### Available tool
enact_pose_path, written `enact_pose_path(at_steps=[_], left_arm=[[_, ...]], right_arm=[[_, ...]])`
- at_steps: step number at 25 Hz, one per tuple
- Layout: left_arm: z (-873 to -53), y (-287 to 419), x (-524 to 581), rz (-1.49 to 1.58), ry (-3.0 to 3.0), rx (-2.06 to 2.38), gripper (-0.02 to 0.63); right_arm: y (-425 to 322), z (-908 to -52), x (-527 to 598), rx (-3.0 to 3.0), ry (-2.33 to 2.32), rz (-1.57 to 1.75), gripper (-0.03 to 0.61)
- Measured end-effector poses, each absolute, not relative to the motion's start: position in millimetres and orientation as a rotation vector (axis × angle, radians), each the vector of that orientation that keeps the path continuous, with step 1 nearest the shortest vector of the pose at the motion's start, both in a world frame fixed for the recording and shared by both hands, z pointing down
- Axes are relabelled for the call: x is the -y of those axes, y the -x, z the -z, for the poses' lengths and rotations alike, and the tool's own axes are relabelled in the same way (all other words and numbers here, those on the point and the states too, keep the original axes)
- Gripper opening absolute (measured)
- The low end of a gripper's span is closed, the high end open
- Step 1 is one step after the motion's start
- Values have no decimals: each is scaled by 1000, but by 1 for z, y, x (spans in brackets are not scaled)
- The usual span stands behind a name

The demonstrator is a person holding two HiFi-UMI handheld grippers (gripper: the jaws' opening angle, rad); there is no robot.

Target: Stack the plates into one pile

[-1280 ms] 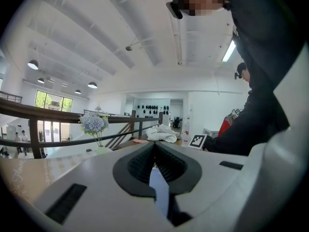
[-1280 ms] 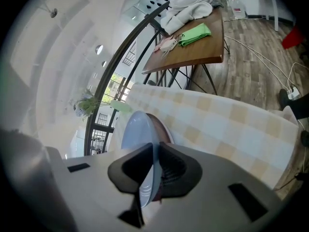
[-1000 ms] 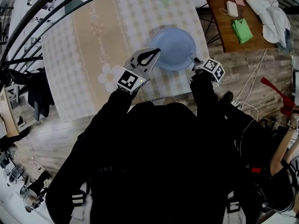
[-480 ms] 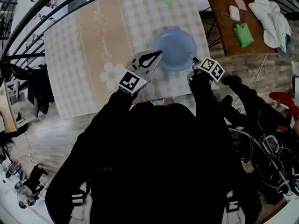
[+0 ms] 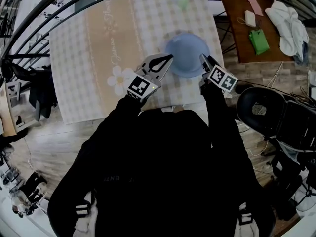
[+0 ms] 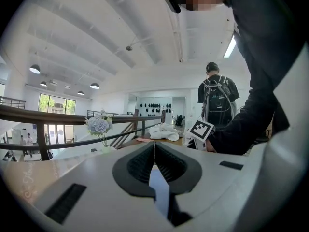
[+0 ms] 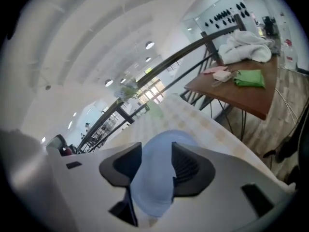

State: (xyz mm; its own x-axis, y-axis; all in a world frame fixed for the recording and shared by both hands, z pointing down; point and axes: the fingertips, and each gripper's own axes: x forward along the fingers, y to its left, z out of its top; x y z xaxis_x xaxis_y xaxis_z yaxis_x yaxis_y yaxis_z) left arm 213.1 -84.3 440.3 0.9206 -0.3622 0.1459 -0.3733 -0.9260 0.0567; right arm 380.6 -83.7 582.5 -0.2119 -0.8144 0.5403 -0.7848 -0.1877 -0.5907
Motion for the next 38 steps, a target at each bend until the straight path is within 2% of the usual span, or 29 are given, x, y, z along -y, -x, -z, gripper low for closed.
enact_pose_path(at_steps=[2, 13, 21, 30, 38], left_arm=[[-441, -214, 84, -210, -2991, 564, 21], [-423, -210, 79, -185, -2983, 537, 21], [-383, -200, 69, -132, -3002, 535, 21], [-333, -189, 63, -37, -3019, 585, 21], [-300, -183, 68, 32, -3047, 625, 21]], right_arm=[[-370, -564, 88, -2093, 1882, 1285, 172], [-306, -458, 84, -2675, 1612, 686, 111], [-255, -383, 58, -2851, 1303, 413, 11], [-227, -330, 53, -2871, 1302, 126, 5], [-220, -295, 57, -2833, 1331, 36, 6]])
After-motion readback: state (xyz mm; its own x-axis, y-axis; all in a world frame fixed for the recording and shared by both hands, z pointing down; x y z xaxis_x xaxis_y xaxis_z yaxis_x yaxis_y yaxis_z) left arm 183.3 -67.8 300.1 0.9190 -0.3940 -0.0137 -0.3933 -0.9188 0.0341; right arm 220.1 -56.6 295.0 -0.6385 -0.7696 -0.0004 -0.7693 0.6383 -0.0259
